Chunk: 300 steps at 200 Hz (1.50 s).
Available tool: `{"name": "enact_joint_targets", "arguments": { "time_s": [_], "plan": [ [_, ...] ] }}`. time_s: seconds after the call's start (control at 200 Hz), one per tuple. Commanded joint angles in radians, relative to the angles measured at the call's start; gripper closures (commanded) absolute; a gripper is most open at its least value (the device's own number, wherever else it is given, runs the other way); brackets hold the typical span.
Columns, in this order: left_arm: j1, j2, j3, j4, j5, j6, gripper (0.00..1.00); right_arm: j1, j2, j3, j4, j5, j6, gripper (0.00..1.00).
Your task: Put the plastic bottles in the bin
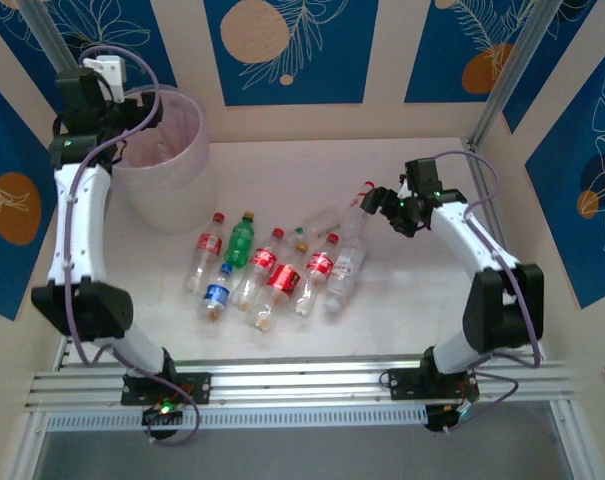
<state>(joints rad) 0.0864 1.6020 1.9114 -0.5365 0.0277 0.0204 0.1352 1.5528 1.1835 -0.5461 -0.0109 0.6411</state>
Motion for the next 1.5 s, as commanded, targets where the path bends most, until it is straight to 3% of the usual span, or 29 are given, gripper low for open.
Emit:
{"name": "enact_joint_targets", "arguments": {
  "time_s": [0.0,0.14,0.32,0.515,0.68,0.8,1.14,1.311,1.401,1.496],
  "plan": [
    [-0.052,-0.153,-0.094,-0.044,-0.073,-0.030,0.03,-0.002,0.127,0.093,0.020,0.027,0.023,0.11],
    [-0.140,-0.315,-0.284,-0.017,-0.052,-0.127,0.04,0.011,0.301,0.232,0.011,0.062,0.049,0.12],
    [-0.326,-0.394,-0.413,-0.095,-0.075,-0.193,0.03,0.016,0.497,0.422,-0.069,0.116,0.076,0.12],
    [-0.545,-0.440,-0.588,-0.049,-0.115,-0.303,0.03,0.036,0.603,0.511,-0.096,0.138,0.095,0.10],
    [-0.645,-0.431,-0.786,0.093,-0.084,-0.462,0.03,0.053,0.644,0.531,-0.097,0.152,0.103,0.13],
    [-0.669,-0.425,-0.865,0.213,-0.063,-0.538,0.03,0.058,0.647,0.520,-0.087,0.181,0.104,0.19],
    [-0.684,-0.359,-0.832,0.218,-0.019,-0.524,0.02,0.043,0.615,0.452,-0.036,0.186,0.119,0.32],
    [-0.687,-0.341,-0.827,0.220,-0.011,-0.525,0.03,0.042,0.603,0.448,-0.042,0.209,0.110,0.34],
    [-0.687,-0.341,-0.822,0.211,-0.007,-0.519,0.02,0.042,0.570,0.417,-0.015,0.217,0.102,0.46],
    [-0.688,-0.339,-0.817,0.213,0.004,-0.521,0.02,0.034,0.554,0.409,-0.010,0.202,0.093,0.49]
  ]
}}
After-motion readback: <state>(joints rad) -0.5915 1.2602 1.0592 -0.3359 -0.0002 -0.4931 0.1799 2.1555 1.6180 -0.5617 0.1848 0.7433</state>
